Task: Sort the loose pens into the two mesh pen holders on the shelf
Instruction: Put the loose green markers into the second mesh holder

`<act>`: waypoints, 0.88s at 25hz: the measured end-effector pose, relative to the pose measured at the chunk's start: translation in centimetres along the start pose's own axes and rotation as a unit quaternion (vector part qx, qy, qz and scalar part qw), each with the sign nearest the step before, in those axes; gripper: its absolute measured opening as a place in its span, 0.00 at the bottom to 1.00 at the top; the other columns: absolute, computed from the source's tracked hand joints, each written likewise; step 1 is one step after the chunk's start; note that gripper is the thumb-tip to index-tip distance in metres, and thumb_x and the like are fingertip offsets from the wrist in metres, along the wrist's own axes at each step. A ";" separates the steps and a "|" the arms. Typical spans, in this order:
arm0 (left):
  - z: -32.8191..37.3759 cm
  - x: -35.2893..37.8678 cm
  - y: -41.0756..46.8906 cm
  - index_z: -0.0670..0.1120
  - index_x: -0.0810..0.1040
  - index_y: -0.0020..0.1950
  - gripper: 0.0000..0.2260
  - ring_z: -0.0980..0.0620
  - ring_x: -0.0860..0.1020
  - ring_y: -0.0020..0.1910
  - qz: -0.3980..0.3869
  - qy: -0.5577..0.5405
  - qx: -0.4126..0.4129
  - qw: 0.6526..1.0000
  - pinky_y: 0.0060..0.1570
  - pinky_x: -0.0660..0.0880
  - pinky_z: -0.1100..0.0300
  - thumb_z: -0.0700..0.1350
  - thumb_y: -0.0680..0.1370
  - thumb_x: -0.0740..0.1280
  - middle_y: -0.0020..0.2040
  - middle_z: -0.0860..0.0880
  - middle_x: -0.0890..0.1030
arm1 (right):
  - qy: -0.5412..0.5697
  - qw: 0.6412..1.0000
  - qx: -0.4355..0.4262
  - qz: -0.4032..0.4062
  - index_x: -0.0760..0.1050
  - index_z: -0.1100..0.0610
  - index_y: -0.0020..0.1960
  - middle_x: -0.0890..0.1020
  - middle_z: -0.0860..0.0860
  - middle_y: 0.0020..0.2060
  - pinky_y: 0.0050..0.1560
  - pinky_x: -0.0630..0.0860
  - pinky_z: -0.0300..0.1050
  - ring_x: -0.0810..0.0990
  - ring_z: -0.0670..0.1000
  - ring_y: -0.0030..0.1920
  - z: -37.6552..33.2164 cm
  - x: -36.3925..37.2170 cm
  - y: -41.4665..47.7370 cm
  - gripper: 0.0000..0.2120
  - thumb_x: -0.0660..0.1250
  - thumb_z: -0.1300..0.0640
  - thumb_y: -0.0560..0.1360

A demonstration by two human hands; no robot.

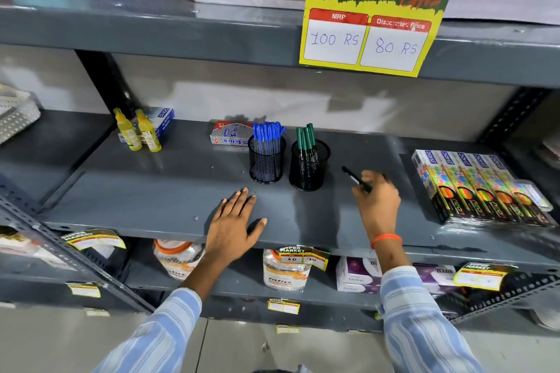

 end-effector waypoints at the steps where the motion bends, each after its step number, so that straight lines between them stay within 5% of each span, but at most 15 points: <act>1: 0.0 0.0 0.0 0.45 0.65 0.72 0.31 0.46 0.62 0.73 0.001 0.000 0.000 1.000 0.71 0.56 0.47 0.63 0.76 0.48 0.74 0.43 0.65 | 0.035 0.999 -0.018 0.036 0.76 0.62 0.55 0.83 0.63 0.50 0.51 0.77 0.56 0.80 0.65 0.51 -1.3 -0.5 0.5 0.15 0.69 0.67 0.69; 6: -0.2 0.1 0.0 0.45 0.65 0.71 0.31 0.46 0.63 0.72 0.005 0.008 0.005 1.000 0.71 0.56 0.48 0.63 0.76 0.48 0.73 0.43 0.66 | 0.155 0.974 -0.132 0.098 0.72 0.58 0.59 0.85 0.59 0.42 0.44 0.80 0.49 0.83 0.57 0.39 -7.1 -1.6 2.7 0.16 0.69 0.64 0.72; 12: -0.2 0.3 0.1 0.45 0.65 0.71 0.30 0.46 0.63 0.73 0.016 0.015 0.011 1.000 0.71 0.56 0.49 0.62 0.77 0.50 0.74 0.44 0.65 | -0.033 0.984 -0.160 -0.072 0.66 0.58 0.68 0.83 0.67 0.46 0.47 0.77 0.59 0.80 0.68 0.48 -9.3 2.6 6.0 0.19 0.61 0.59 0.78; 16: -0.5 0.7 0.1 0.46 0.62 0.73 0.29 0.48 0.59 0.74 0.012 0.020 0.008 1.000 0.73 0.53 0.50 0.61 0.78 0.52 0.75 0.45 0.62 | -0.077 0.976 -0.163 -0.122 0.71 0.61 0.62 0.82 0.67 0.50 0.49 0.76 0.56 0.79 0.68 0.52 -9.0 5.0 6.1 0.14 0.61 0.58 0.78; 22: -0.6 0.7 0.3 0.46 0.61 0.73 0.28 0.47 0.59 0.74 0.011 0.017 0.007 1.000 0.73 0.54 0.50 0.61 0.78 0.54 0.75 0.45 0.62 | -0.148 0.957 -0.207 -0.141 0.65 0.62 0.69 0.71 0.66 0.58 0.60 0.70 0.57 0.70 0.67 0.59 -8.7 6.8 6.5 0.19 0.57 0.60 0.80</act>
Point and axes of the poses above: each hand's wrist, its own y-axis towards the middle knuckle, its own x-axis out of the palm, z = x × y, the point moved 2 cm from there along y, towards the middle knuckle
